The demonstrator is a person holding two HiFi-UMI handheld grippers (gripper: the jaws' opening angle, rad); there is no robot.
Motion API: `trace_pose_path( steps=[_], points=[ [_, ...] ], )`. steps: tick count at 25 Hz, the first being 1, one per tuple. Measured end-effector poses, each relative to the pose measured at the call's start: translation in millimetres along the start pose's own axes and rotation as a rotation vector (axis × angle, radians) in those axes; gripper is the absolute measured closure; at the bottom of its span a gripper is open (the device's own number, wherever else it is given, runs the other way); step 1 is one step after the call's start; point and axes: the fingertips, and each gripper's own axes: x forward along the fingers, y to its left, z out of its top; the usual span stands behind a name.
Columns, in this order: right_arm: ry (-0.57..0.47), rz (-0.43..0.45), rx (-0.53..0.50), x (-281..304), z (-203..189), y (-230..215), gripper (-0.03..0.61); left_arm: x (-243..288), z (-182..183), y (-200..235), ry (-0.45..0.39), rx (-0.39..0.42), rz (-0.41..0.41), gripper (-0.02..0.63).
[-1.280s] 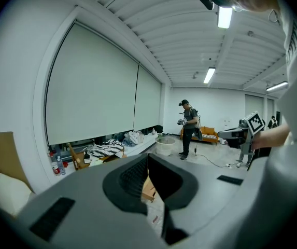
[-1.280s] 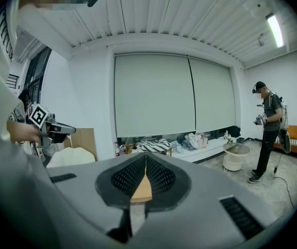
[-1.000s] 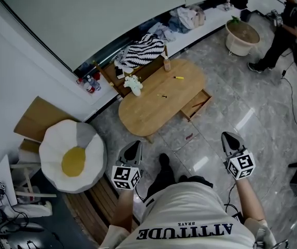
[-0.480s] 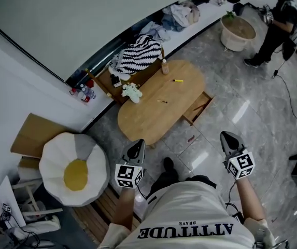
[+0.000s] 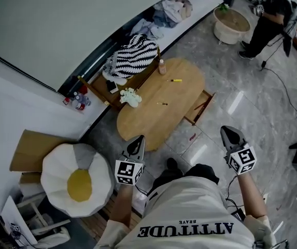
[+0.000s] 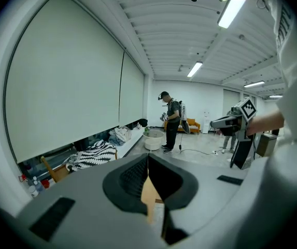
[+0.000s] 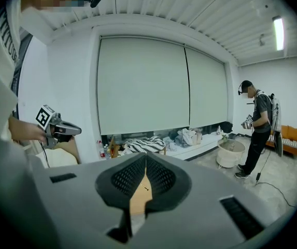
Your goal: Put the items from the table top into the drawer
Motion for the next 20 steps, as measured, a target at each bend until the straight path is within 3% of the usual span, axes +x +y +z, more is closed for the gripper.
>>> trace_pose_path(
  steps=[11, 20],
  points=[
    [0.034, -0.004, 0.008, 34.0, 2.0, -8.8, 0.557, 39.5, 5.2, 19.0, 0.016, -0.008, -0.049, 0.592],
    [0.047, 0.062, 0.011, 65.7, -0.2, -49.8, 0.557, 79.6, 10.1, 8.2, 0.032, -0.025, -0.009, 0.592]
  ],
)
